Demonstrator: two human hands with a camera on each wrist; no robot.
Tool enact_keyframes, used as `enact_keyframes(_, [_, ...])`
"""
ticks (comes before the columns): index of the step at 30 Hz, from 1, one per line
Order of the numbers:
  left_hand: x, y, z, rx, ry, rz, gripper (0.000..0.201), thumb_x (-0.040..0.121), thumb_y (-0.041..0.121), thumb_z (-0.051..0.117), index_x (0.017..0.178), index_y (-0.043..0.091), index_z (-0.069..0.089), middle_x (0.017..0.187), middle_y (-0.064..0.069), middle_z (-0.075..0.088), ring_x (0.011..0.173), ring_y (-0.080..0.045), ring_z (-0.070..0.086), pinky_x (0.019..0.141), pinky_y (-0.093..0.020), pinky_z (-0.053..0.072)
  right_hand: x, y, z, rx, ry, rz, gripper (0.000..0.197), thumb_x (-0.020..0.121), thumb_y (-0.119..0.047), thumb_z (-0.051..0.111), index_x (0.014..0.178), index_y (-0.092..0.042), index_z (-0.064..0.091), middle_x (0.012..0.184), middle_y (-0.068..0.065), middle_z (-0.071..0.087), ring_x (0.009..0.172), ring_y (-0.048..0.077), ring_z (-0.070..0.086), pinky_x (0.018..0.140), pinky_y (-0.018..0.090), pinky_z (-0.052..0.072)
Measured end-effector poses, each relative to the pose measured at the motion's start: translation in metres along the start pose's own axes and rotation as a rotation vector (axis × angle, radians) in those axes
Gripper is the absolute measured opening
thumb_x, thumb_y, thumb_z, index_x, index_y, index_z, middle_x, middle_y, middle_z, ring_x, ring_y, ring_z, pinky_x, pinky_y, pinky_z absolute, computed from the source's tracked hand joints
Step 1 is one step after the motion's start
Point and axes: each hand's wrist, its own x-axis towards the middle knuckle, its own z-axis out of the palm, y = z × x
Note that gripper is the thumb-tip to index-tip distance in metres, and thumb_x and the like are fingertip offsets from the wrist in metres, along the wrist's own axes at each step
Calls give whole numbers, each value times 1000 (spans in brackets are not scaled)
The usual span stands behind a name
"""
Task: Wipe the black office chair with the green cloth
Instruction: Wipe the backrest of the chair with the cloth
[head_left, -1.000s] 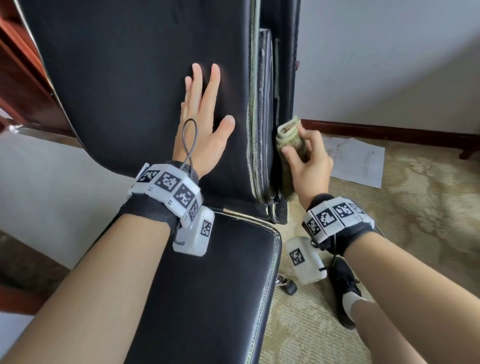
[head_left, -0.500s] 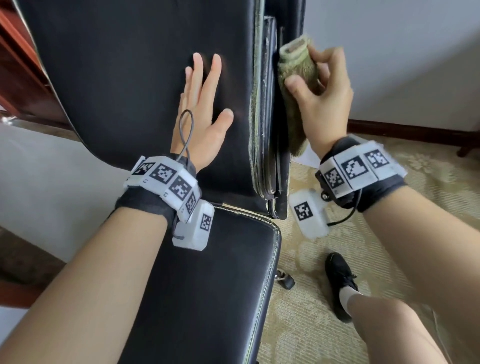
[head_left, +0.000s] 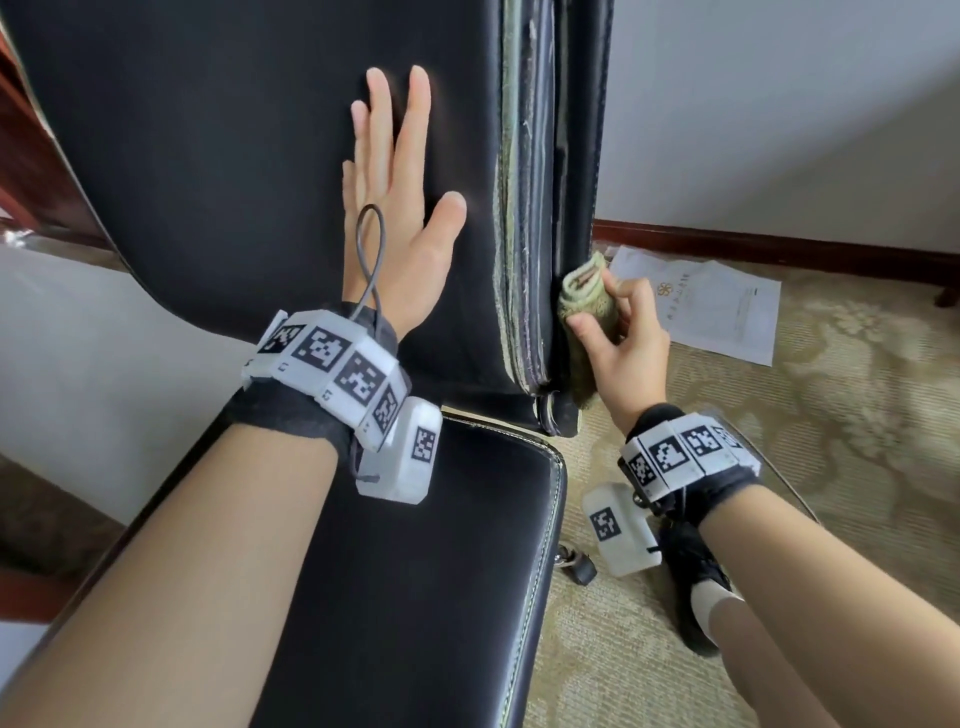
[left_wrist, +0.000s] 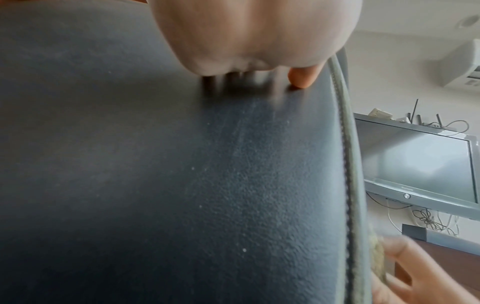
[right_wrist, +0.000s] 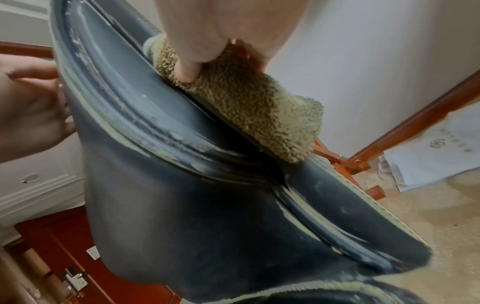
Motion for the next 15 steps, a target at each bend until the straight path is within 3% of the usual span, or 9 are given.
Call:
enact_keyframes(4, [3, -6, 2, -9, 26, 0, 74, 86, 11, 36, 152, 20, 3, 159, -6, -10, 144, -24, -14, 113, -39, -9, -6, 19, 1, 1, -43, 51, 39, 83, -10, 68, 84, -41, 44, 110, -15, 59, 106, 13, 60, 98, 41, 48])
enact_keyframes(10, [1, -8, 2, 19, 40, 19, 72, 87, 12, 35, 152, 19, 4, 159, -6, -8, 145, -23, -13, 112, -35, -10, -3, 15, 2, 20, -52, 51, 39, 83, -7, 68, 84, -36, 42, 111, -9, 60, 107, 14, 61, 97, 32, 48])
enact_keyframes(15, [0, -8, 1, 31, 27, 19, 71, 89, 13, 35, 152, 20, 3, 159, -6, -9, 145, -23, -12, 113, -38, -9, 14, -24, 7, 115, 19, -47, 34, 82, -5, 66, 88, -31, 45, 110, -1, 63, 106, 15, 63, 95, 40, 50])
